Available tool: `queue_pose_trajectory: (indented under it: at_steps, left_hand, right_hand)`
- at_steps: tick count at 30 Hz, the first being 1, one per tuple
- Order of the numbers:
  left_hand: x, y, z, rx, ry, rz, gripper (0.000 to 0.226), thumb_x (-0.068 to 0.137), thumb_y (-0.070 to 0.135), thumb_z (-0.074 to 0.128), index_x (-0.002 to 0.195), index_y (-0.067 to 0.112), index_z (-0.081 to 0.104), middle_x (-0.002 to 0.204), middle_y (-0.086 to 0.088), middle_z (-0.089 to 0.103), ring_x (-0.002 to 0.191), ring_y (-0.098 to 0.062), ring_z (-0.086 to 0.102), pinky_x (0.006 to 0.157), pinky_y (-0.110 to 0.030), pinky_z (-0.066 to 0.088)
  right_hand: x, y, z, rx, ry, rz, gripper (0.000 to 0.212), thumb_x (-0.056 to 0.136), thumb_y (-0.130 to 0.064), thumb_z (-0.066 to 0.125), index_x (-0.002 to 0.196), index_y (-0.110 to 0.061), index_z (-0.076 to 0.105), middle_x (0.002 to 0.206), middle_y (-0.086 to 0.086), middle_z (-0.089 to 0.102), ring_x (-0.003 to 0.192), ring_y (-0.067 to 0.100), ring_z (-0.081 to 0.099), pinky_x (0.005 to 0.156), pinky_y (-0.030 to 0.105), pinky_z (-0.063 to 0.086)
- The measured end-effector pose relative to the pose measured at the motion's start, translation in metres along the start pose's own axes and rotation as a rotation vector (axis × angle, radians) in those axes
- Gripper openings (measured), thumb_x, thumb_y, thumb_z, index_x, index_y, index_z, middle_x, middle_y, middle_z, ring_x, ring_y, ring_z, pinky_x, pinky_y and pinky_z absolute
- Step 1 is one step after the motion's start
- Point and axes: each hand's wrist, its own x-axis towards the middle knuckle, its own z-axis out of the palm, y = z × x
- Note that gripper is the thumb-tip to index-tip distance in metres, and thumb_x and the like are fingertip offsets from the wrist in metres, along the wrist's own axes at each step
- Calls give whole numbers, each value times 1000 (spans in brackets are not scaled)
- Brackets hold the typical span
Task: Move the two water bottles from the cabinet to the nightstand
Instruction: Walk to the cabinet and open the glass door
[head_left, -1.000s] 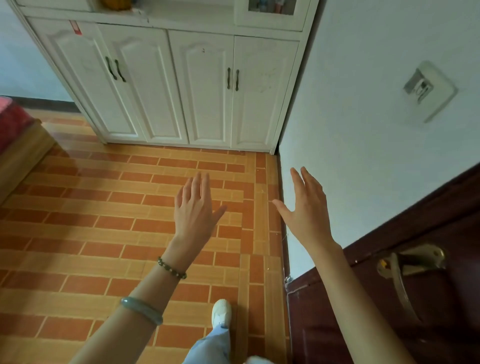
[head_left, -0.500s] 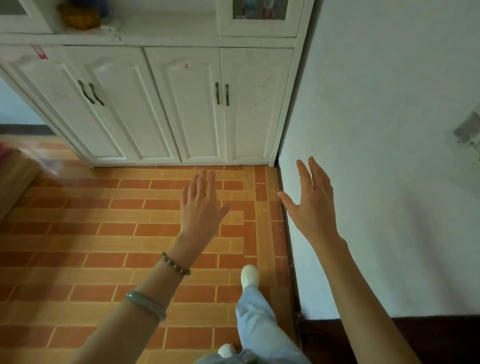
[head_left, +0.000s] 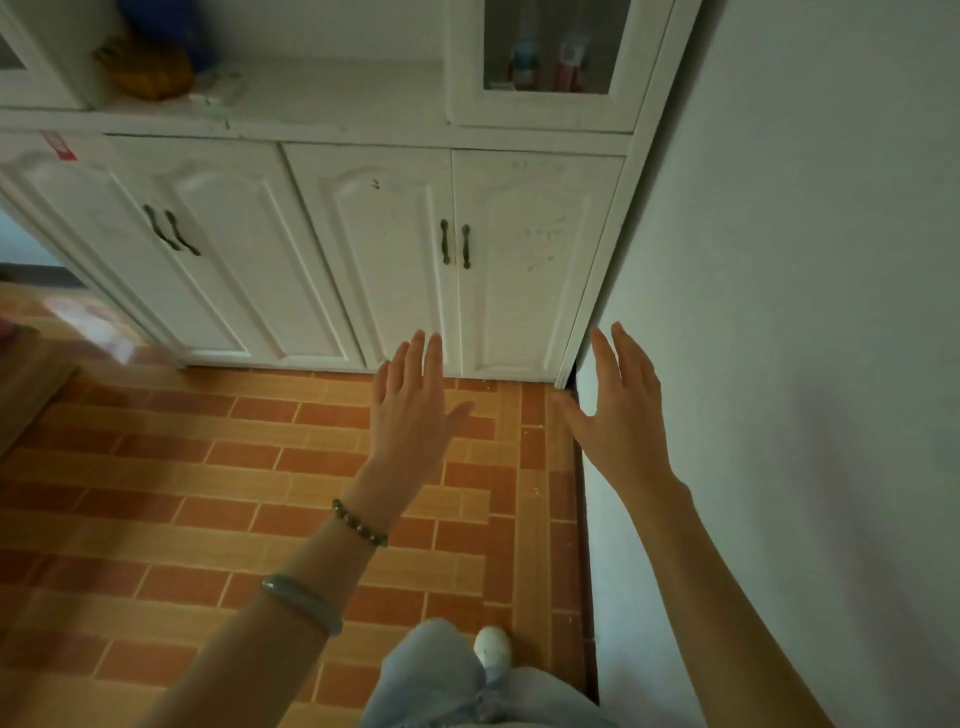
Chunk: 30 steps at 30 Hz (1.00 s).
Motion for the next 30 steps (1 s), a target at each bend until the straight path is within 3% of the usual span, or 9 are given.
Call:
queue_pose_trajectory:
  at_steps: [6, 12, 30]
  left_hand:
    - [61, -13, 13, -7, 11, -27, 79, 87, 50, 49, 144, 8, 14, 153, -15, 16, 140, -31, 15, 114, -47, 16]
    - [138, -32, 28, -4, 24, -20, 80, 86, 52, 47, 144, 8, 14, 153, -15, 15, 140, -31, 14, 113, -45, 12]
    - [369, -130, 38, -1, 54, 122, 83, 84, 51, 52, 143, 5, 18, 151, -18, 20, 138, -34, 20, 111, -45, 14]
  right_hand:
    - [66, 11, 24, 5, -43, -21, 74, 82, -42, 63, 143, -15, 29, 152, 14, 25, 140, 33, 23, 112, 47, 20]
    - [134, 10, 59, 2, -44, -37, 74, 83, -47, 59, 143, -16, 29, 153, 13, 24, 140, 33, 23, 111, 50, 21]
    - [343, -41, 147, -85, 42, -13, 75, 81, -38, 68, 141, -9, 33, 150, 17, 28, 138, 35, 27, 108, 41, 19]
